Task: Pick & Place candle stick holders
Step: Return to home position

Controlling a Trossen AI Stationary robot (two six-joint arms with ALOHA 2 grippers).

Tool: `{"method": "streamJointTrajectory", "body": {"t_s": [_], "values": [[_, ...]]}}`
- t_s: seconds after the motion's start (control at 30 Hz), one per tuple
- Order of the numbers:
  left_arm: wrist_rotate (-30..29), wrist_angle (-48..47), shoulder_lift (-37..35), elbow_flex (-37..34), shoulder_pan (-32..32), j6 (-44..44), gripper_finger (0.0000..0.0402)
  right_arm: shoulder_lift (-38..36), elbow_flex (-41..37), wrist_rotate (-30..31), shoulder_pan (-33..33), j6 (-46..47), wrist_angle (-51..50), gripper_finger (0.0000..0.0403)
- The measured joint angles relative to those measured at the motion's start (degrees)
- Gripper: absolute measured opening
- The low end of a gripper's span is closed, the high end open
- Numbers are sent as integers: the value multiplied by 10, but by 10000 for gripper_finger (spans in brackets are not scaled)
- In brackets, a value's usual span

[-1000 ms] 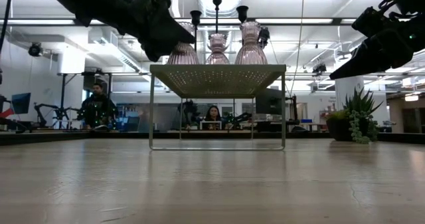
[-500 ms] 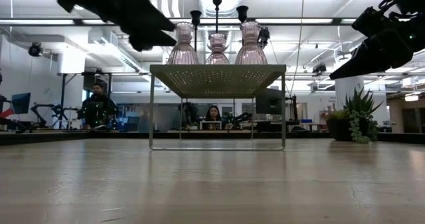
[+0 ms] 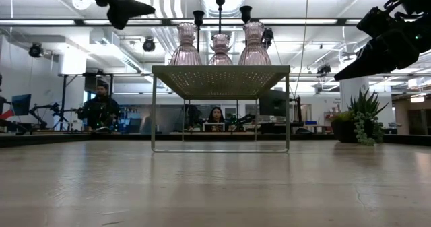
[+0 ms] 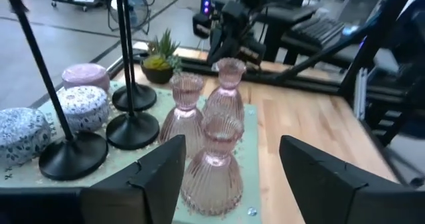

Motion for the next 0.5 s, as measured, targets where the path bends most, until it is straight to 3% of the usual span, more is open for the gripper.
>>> {"method": "streamJointTrajectory", "body": {"t_s": [0.23, 0.37, 0.5], "values": [[5, -4, -51, 0, 0, -46, 236, 0, 0, 0, 0, 0, 0, 9], [14, -62, -75, -2, 0, -50, 236, 0, 0, 0, 0, 0, 0, 8], [14, -75, -102, -18, 0, -16, 236, 0, 0, 0, 0, 0, 0, 9]]}}
